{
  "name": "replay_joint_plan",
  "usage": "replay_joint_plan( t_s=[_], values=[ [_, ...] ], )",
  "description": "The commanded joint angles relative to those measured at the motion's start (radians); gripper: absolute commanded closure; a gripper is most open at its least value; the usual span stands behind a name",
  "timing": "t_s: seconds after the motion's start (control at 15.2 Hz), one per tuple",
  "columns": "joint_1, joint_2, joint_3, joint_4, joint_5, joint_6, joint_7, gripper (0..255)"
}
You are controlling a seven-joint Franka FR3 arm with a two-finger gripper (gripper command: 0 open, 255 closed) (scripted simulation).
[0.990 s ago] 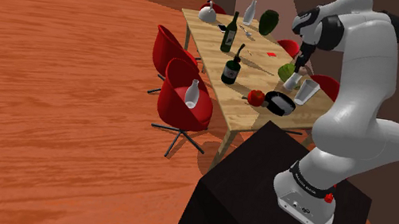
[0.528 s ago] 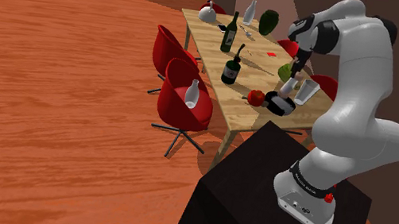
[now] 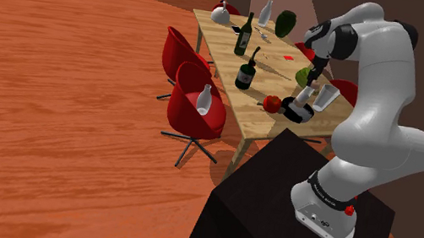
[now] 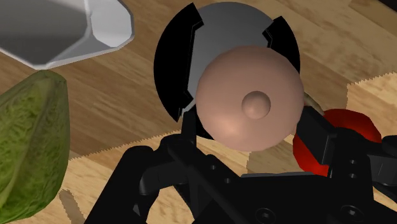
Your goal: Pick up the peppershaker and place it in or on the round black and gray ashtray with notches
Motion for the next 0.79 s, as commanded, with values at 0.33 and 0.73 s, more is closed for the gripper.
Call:
replay_joint_plan(
  t_s=[0.33,0.73],
  values=[
    [0.0,0.0,0.0,0.0,0.0,0.0,0.0,0],
    [0.01,-0.044,-0.01,0.027,-0.011,-0.07,0.006,0]
  ],
)
